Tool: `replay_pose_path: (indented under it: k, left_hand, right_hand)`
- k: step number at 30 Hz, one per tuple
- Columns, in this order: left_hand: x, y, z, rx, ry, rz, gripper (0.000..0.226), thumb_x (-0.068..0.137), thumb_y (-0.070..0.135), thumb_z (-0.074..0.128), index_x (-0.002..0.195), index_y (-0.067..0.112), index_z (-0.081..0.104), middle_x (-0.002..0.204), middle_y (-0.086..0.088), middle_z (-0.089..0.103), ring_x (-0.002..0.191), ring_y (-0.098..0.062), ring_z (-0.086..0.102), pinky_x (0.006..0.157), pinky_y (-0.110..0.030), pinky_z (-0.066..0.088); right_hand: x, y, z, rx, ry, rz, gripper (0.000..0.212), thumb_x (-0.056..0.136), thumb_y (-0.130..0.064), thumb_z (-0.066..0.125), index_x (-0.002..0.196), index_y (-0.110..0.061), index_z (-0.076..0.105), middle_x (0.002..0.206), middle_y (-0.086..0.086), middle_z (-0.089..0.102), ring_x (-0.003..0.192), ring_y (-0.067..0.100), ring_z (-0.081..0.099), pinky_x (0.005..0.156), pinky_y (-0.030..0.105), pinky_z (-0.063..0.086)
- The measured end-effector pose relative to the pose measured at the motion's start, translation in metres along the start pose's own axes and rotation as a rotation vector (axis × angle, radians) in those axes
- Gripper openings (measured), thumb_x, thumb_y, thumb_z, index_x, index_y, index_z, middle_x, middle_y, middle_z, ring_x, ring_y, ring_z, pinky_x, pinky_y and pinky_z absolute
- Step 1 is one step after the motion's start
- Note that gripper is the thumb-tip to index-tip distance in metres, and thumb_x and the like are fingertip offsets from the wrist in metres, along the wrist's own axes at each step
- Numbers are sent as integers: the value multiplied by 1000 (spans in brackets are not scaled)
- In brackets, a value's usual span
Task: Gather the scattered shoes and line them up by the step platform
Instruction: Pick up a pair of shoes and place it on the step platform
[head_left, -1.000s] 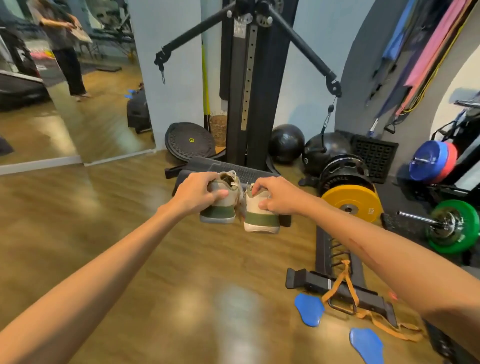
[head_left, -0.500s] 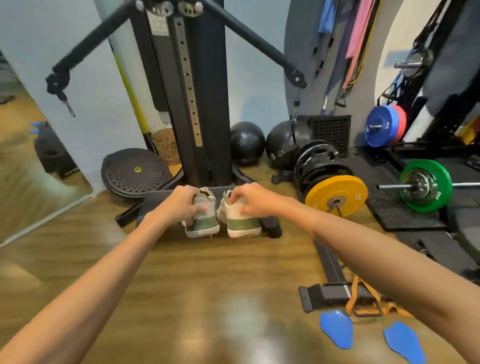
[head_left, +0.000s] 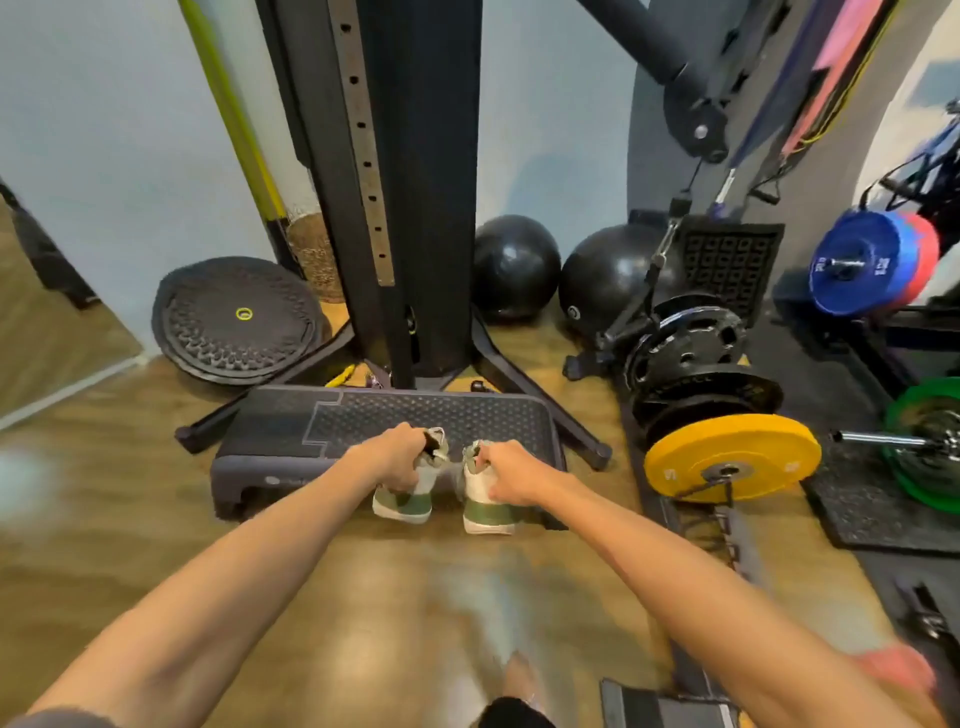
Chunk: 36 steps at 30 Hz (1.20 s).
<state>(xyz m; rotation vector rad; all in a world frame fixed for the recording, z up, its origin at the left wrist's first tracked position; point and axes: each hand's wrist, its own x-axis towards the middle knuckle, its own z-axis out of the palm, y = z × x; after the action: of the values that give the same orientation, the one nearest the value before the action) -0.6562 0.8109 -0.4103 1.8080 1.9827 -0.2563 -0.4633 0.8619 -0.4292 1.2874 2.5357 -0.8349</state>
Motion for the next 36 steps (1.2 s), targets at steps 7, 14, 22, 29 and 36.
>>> replay_pose_path:
  k: [7, 14, 22, 29, 36]
  left_hand:
    - [125, -21, 40, 33, -32, -45, 37, 86, 28, 61, 117, 11, 53, 121, -11, 59, 106, -30, 60, 81, -35, 48]
    - [258, -25, 81, -24, -37, 15, 33, 96, 30, 48, 117, 5, 43, 123, -17, 52, 103, -38, 57, 80, -43, 44]
    - [391, -9, 155, -162, 24, -16, 25, 94, 12, 48, 116, 2, 41, 123, -20, 44, 101, -43, 53, 81, -50, 44]
    - [437, 11, 234, -293, -1, -103, 24, 90, 6, 54, 112, 1, 45, 122, -18, 44, 106, -38, 50, 83, -43, 41]
    - [434, 28, 245, -313, -163, -90, 34, 86, 3, 56, 117, 2, 43, 127, -13, 42, 111, -32, 48, 90, -36, 39]
  right_hand:
    - [113, 94, 0, 52, -68, 81, 37, 89, -14, 58, 126, -19, 55, 122, 12, 57, 109, 32, 58, 89, 42, 49]
    - [215, 180, 26, 79, -4, 134, 43, 81, -2, 56, 124, -12, 54, 126, 10, 52, 116, 31, 51, 92, 37, 46]
    - [294, 257, 108, -167, 108, 150, 56, 72, -5, 71, 122, -9, 45, 124, 8, 48, 121, 25, 46, 89, 38, 50]
    - [325, 294, 174, -63, 109, 240, 55, 73, 7, 65, 120, -11, 42, 123, 8, 48, 120, 25, 45, 92, 34, 45]
    - [311, 299, 182, 262, 3, 272, 38, 88, 0, 58, 123, -11, 45, 138, 9, 39, 125, 30, 46, 98, 42, 44]
